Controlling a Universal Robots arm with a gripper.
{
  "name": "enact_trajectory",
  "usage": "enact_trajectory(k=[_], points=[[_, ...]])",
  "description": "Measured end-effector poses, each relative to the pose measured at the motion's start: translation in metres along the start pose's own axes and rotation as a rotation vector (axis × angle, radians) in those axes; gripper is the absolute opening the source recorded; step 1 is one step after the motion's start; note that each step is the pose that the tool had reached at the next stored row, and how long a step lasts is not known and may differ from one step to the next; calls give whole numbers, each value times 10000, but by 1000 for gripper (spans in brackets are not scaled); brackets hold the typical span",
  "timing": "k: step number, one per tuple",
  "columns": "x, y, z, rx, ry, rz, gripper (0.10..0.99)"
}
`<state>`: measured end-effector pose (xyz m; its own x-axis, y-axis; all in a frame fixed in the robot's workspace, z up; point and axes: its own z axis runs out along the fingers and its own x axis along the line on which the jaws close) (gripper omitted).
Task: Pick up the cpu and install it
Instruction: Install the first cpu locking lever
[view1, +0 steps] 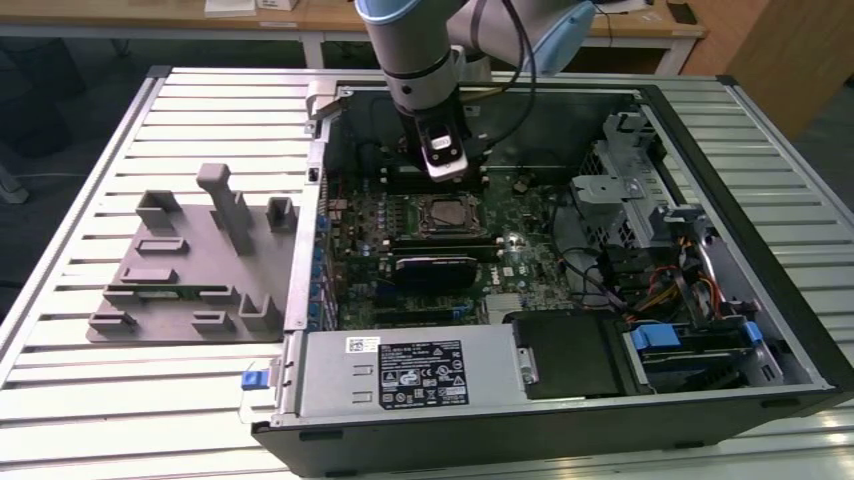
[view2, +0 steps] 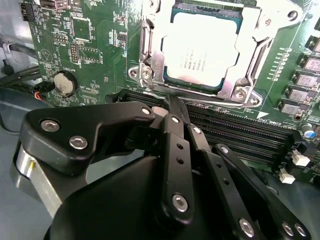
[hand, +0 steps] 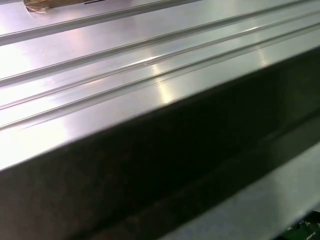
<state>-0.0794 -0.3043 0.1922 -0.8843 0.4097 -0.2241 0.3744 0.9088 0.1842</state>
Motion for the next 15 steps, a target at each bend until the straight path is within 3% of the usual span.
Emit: enact_trajectory(k=[11,15], points=[[-7,-23,18,-2,-1,1,106],[-11,-35,24,-59,25,19,106]])
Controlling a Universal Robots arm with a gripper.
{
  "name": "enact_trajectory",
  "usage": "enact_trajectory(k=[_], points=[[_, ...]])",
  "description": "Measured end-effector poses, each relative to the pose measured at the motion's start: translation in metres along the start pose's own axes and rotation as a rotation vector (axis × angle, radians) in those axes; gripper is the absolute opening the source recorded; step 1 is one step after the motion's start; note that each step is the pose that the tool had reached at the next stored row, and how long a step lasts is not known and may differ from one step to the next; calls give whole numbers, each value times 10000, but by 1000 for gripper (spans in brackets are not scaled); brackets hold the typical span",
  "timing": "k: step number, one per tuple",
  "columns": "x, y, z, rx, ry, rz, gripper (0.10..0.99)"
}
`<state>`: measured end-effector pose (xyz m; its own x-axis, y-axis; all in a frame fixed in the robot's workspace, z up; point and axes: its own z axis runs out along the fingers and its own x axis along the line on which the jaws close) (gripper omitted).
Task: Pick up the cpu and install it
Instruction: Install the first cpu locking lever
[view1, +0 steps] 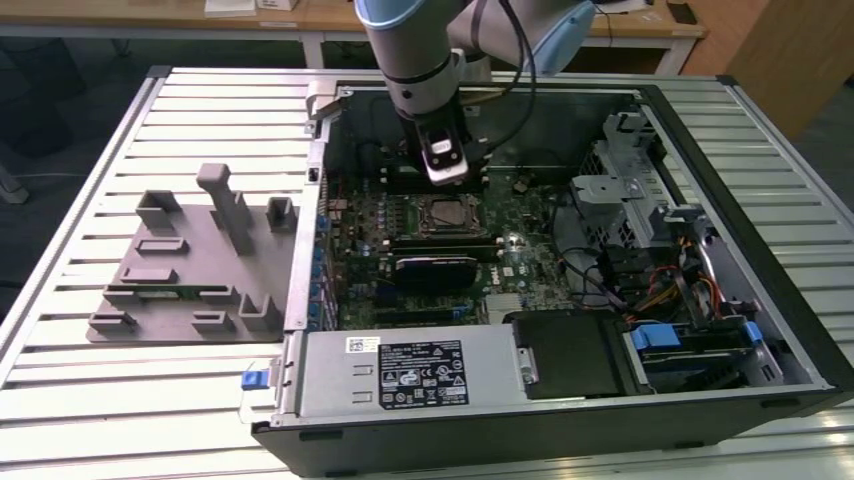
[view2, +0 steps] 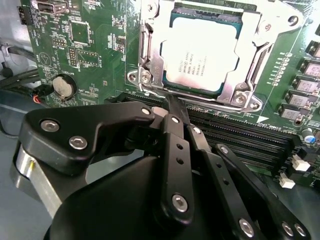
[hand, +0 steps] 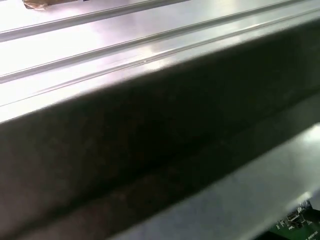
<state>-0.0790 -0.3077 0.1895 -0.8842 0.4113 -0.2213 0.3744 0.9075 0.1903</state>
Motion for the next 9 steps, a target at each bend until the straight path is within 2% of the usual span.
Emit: enact_trajectory(k=[2,5,9], points=[[-4,-6,0,-76,33,25,106],[-9,-16,-1,-293,124,92,106],[-30,-42,0,-330,139,103,106]])
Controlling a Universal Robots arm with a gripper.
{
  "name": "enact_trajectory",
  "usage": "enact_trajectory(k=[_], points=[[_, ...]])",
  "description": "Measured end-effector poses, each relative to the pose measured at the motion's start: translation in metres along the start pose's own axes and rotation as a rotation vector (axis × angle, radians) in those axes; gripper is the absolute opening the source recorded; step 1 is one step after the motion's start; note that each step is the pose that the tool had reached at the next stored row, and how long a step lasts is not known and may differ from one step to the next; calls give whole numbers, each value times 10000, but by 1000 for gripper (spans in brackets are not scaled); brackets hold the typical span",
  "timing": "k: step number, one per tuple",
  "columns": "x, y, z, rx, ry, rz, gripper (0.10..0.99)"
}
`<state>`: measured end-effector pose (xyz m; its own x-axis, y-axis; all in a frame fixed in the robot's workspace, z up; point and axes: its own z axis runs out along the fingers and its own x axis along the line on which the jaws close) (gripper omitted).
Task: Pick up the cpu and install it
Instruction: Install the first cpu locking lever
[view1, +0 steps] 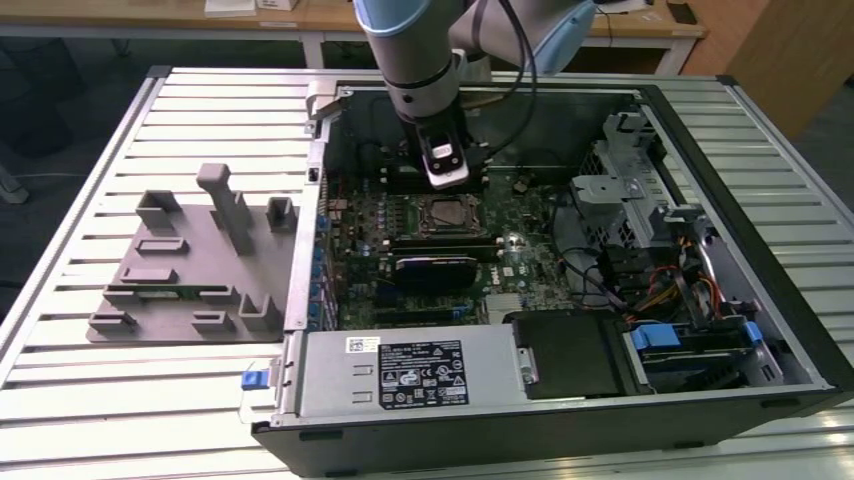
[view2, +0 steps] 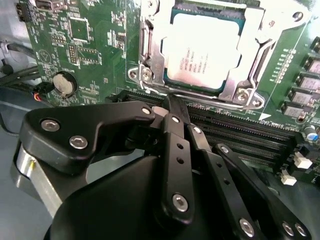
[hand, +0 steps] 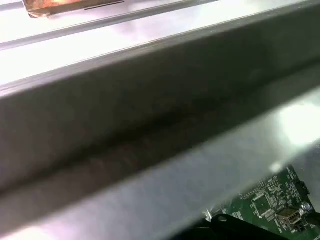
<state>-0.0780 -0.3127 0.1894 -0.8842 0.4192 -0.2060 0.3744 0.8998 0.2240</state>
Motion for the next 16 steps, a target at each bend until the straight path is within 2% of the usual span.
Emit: enact_trajectory(k=[4,7,8,11,16], points=[[-24,-26,-2,-12,7,4,106],[-36,-50,-5,-269,116,86,106],[-41,-59,-5,-318,136,101,106],[-51,-79,-8,-336,145,107,106],[-65,-70,-45,-325,170,113,106]])
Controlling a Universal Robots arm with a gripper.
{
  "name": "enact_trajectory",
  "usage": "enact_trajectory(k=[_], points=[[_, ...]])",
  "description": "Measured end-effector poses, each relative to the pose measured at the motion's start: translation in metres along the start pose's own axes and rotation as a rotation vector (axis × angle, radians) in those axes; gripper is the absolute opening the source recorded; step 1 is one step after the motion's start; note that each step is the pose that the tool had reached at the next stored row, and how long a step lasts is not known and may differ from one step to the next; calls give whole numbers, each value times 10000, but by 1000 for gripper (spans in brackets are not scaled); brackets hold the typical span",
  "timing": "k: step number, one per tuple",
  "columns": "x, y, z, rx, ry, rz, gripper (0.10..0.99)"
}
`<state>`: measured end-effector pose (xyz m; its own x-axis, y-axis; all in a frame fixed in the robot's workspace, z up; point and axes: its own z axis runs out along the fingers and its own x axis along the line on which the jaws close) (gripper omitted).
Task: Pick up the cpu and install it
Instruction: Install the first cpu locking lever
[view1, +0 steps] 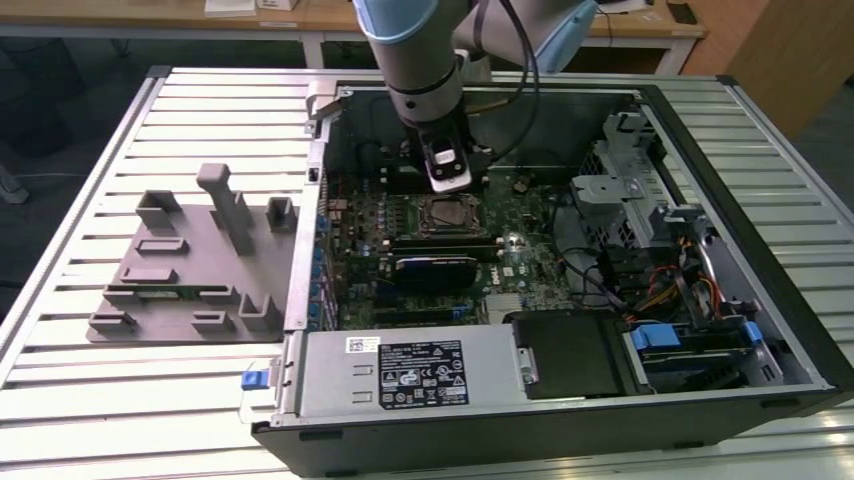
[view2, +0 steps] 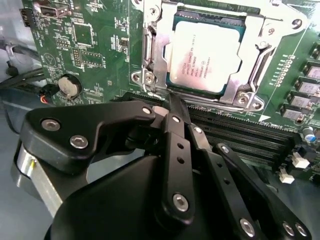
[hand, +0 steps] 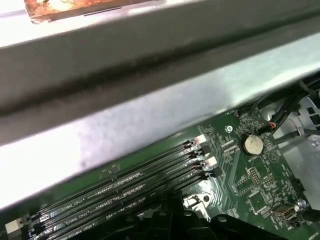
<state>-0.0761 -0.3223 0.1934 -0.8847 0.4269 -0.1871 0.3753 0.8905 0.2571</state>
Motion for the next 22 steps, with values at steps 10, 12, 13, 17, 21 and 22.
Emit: enact_trajectory(k=[10,12,13,17,21,22], points=[[-26,33,-113,12,19,18,106],[-26,33,-112,11,19,18,106],[-27,33,-112,11,19,18,106],[-26,34,-113,106,11,-3,106],[-25,33,-107,474,-19,-84,106],[-25,33,-105,587,-27,-108,106]])
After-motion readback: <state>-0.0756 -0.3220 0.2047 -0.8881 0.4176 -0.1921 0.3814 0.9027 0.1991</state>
